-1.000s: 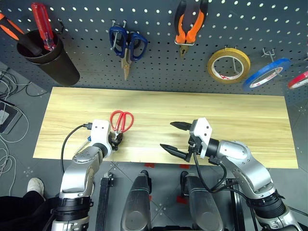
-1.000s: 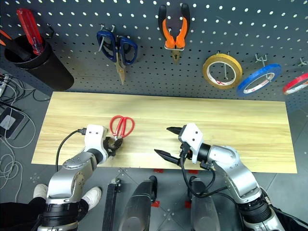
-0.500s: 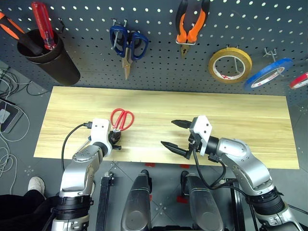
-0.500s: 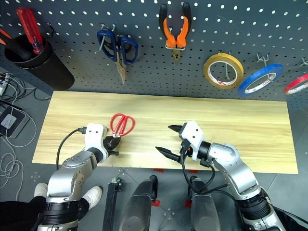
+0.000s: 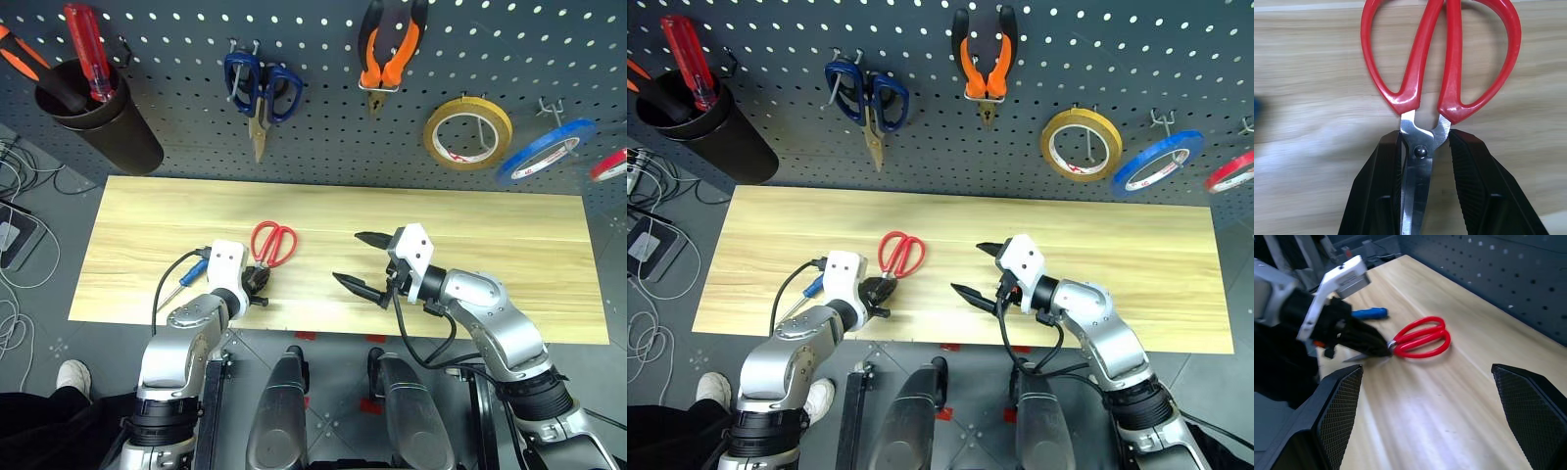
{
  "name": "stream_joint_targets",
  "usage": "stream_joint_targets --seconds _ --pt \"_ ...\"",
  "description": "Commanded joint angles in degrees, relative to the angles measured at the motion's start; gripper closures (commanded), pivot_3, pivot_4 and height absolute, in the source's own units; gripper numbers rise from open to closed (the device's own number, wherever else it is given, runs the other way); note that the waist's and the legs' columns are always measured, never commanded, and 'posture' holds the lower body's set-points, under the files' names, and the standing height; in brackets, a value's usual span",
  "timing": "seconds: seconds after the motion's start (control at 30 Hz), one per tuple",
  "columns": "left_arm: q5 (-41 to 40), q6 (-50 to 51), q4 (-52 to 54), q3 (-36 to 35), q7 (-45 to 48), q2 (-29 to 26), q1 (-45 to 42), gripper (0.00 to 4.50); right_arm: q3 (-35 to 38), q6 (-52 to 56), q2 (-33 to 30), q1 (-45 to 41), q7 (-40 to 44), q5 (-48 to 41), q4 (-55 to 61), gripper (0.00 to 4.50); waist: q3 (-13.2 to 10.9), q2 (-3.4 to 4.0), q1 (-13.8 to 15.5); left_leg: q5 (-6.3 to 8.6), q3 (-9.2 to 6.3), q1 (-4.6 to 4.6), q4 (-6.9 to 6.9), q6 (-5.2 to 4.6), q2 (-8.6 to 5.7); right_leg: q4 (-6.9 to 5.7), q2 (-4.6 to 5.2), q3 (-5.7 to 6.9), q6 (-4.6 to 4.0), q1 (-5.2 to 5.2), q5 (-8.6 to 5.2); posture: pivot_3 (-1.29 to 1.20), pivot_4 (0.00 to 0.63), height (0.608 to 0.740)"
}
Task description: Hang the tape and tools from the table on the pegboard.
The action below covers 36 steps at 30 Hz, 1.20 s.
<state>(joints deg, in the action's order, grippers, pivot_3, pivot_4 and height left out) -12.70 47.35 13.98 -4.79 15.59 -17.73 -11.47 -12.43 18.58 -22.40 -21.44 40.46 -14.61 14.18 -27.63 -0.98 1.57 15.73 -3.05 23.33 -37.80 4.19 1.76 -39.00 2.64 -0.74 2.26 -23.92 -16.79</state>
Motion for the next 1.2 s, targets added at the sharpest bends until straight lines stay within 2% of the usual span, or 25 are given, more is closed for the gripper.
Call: stream_joint_targets --seconds 0.03,0.1,0.33,0.47,0.9,1.2 --pt "0.4 -0.6 3.1 1.1 -0.2 -0.1 1.4 3.36 1.9 -1.8 0.2 0.3 -1.0 0.3 1.0 0.0 0.3 -0.14 0.1 -0.04 -0.01 0.18 0.0 0.06 0.0 -0.02 0.0 0.06 -0.01 -0.17 0.0 0.13 0.397 0.74" --pt "0.5 -0.8 4.0 2.0 0.1 -0.4 1.5 3.36 2.7 -2.0 0.0 0.8 -1.7 0.4 1.2 0.0 0.4 -0.25 0.2 -0.09 -0.12 0.58 -0.11 0.15 0.0 -0.02 -0.01 0.34 -0.03 -0.42 0.02 0.13 0.379 0.74" --pt "2.6 -2.7 8.6 3.4 -1.1 -1.4 1.7 3.36 3.7 -1.7 -0.5 4.1 -3.3 0.3 4.6 0.0 1.7 -0.48 0.3 -0.1 -0.29 0.82 -0.11 0.17 -0.1 0.06 0.04 0.66 -0.03 -0.46 0.02 0.13 0.316 0.74" --pt "3.9 -4.4 12.7 4.6 -1.4 -2.3 2.9 3.36 4.5 -1.6 -0.5 5.1 -3.9 -0.4 6.2 0.0 3.4 -0.49 0.4 -0.15 -0.45 0.89 -0.12 0.25 -0.13 0.07 0.04 0.83 -0.04 -0.46 0.03 0.14 0.286 0.74" --pt "9.1 -12.8 19.6 5.6 -2.0 -4.0 8.3 3.36 9.2 1.0 -1.4 7.7 -5.0 -3.6 10.8 0.0 6.9 -0.51 1.1 -0.29 -0.95 0.97 -0.13 0.46 -0.23 0.06 -0.09 1.3 -0.07 -0.29 0.03 0.14 0.238 0.74" --pt "11.2 -20.9 23.8 5.1 -0.6 -5.5 13.0 3.36 14.8 7.5 0.5 9.4 -9.3 -12.2 19.6 0.0 8.8 -0.49 1.5 -0.29 -1.05 0.97 -0.15 0.45 -0.22 0.06 -0.35 1.29 -0.09 -0.21 0.03 0.14 0.224 0.74"
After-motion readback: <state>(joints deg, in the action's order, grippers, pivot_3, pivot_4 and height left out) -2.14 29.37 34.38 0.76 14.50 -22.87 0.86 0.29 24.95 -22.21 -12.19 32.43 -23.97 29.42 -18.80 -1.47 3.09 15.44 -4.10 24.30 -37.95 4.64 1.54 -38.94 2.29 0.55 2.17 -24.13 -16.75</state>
